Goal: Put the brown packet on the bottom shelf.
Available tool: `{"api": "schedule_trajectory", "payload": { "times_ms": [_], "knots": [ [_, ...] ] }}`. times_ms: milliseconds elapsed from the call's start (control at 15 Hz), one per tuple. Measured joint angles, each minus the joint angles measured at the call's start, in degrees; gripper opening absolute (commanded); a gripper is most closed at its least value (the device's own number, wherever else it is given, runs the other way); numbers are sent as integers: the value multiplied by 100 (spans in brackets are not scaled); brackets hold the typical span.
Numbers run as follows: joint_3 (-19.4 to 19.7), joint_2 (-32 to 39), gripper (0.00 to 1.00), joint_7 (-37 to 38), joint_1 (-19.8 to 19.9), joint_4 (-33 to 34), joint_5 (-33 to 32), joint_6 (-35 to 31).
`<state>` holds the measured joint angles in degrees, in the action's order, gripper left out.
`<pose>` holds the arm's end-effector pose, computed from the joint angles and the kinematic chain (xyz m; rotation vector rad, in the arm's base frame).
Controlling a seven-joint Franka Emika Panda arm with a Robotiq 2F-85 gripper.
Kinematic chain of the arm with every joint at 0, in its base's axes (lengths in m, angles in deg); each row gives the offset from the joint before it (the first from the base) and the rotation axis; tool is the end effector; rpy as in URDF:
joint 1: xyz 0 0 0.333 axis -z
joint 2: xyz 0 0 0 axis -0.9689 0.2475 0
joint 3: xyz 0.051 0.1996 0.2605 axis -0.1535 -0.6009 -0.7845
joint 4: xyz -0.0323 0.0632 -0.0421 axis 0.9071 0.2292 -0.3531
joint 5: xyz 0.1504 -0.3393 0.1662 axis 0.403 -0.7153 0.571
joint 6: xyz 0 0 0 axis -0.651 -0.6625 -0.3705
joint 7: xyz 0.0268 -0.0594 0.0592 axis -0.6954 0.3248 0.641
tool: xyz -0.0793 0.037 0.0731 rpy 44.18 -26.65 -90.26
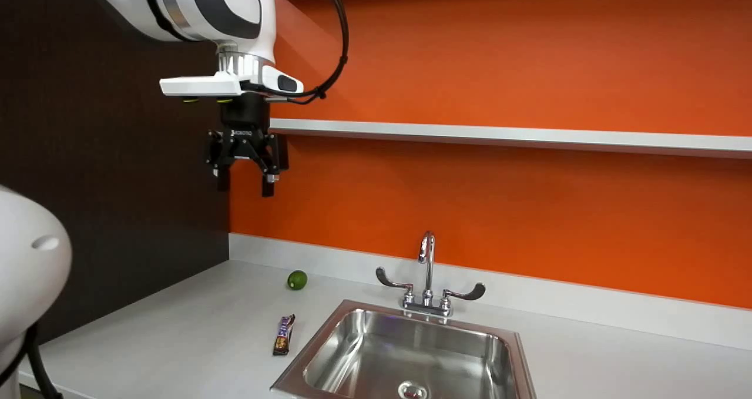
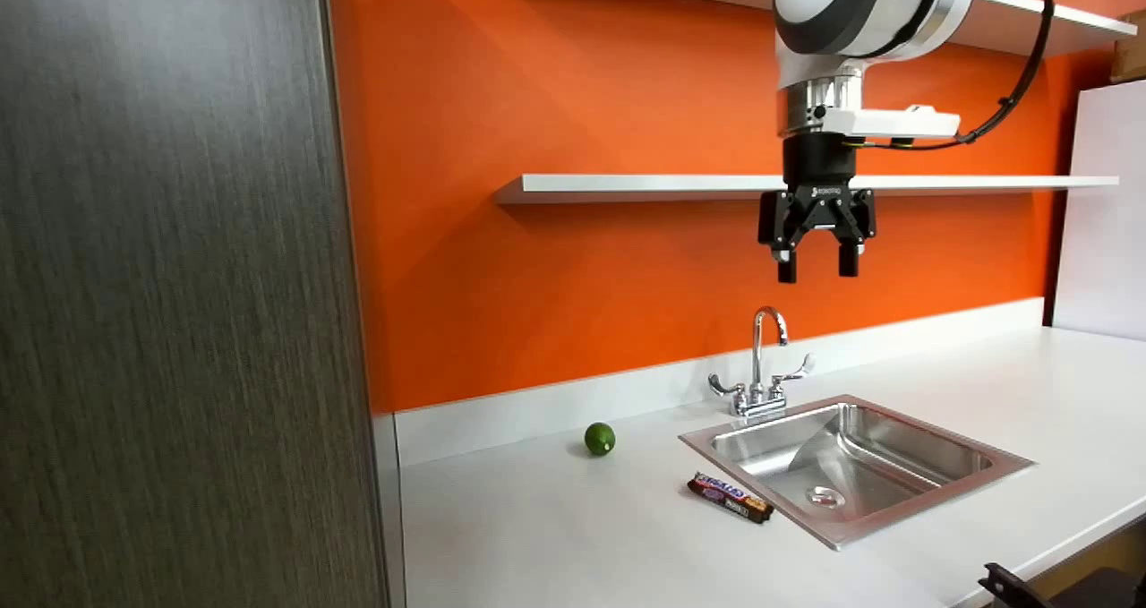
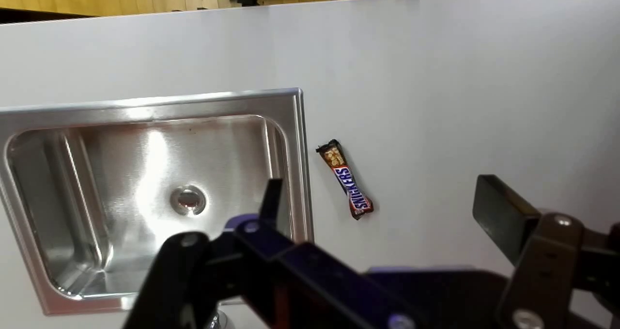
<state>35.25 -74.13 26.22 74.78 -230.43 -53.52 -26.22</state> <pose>0.3611 0.0002 0.4813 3.1266 -0.0001 -0.0387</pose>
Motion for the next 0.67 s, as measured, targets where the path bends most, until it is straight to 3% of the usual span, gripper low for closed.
{"api": "schedule_trajectory", "payload": {
  "times_ms": [267,667],
  "knots": [
    [-51,134,100,0,-79,0,0,-138],
    [-289,1081,100,9,-237,-1,0,-1136]
  ]
}}
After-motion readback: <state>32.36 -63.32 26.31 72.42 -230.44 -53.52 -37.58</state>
